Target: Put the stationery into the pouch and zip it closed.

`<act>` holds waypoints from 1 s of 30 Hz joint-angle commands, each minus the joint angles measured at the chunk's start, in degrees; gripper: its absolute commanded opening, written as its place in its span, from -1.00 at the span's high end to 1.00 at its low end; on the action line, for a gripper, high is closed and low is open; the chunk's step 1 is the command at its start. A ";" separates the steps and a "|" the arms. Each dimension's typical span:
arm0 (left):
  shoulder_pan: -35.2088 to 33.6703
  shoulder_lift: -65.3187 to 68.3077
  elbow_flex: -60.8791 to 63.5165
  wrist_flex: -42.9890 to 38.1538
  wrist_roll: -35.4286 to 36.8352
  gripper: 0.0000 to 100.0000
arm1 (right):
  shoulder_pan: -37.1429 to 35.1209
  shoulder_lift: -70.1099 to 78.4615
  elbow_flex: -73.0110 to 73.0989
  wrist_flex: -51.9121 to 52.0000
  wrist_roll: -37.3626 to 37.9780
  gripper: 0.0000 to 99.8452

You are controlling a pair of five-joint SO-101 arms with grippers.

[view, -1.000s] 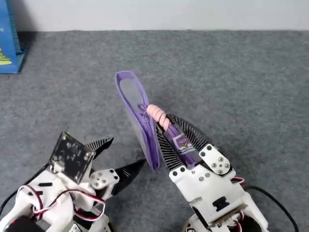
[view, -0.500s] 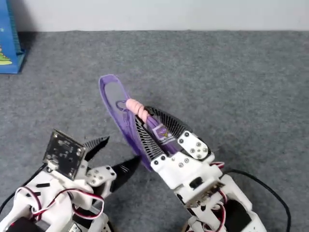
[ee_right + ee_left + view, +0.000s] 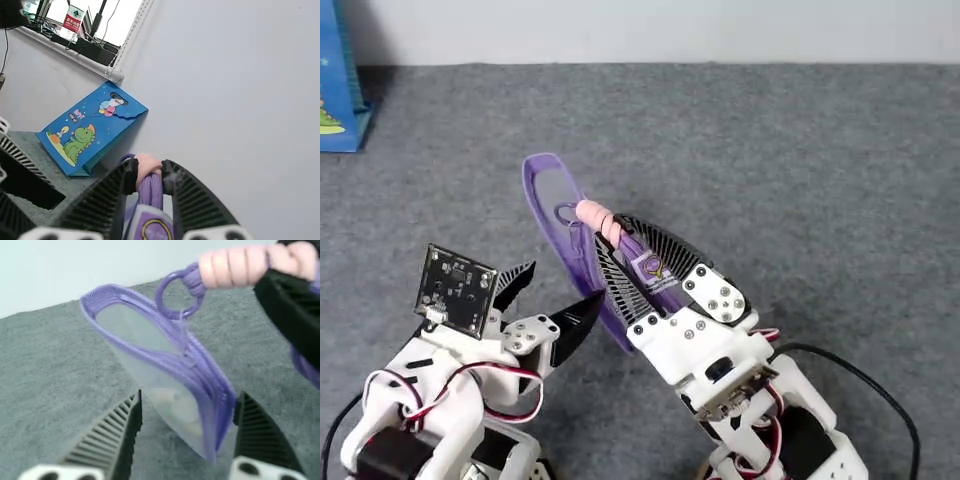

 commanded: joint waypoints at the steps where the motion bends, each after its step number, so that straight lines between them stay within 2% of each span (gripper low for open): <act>1: 3.87 -0.62 -2.86 -0.88 2.02 0.42 | -0.40 0.40 -3.34 -1.36 -0.09 0.98; 6: 4.13 -0.18 -0.84 -2.46 4.22 0.42 | -0.40 0.40 -3.34 -1.36 -3.69 0.98; 10: 0.35 -0.18 2.51 -4.04 4.13 0.43 | -0.40 -0.04 -3.34 -1.36 -3.87 0.98; 16: -6.15 -0.26 6.29 -7.38 3.78 0.61 | -0.13 -0.13 -3.52 -1.36 -3.87 0.98; 24: -6.68 -0.62 6.81 -6.51 -2.29 0.76 | -0.04 -0.13 -3.52 -1.36 -3.87 0.98; 30: -7.65 -0.62 6.73 -6.07 -2.90 0.74 | -0.13 -0.22 -3.60 -0.48 -3.87 0.98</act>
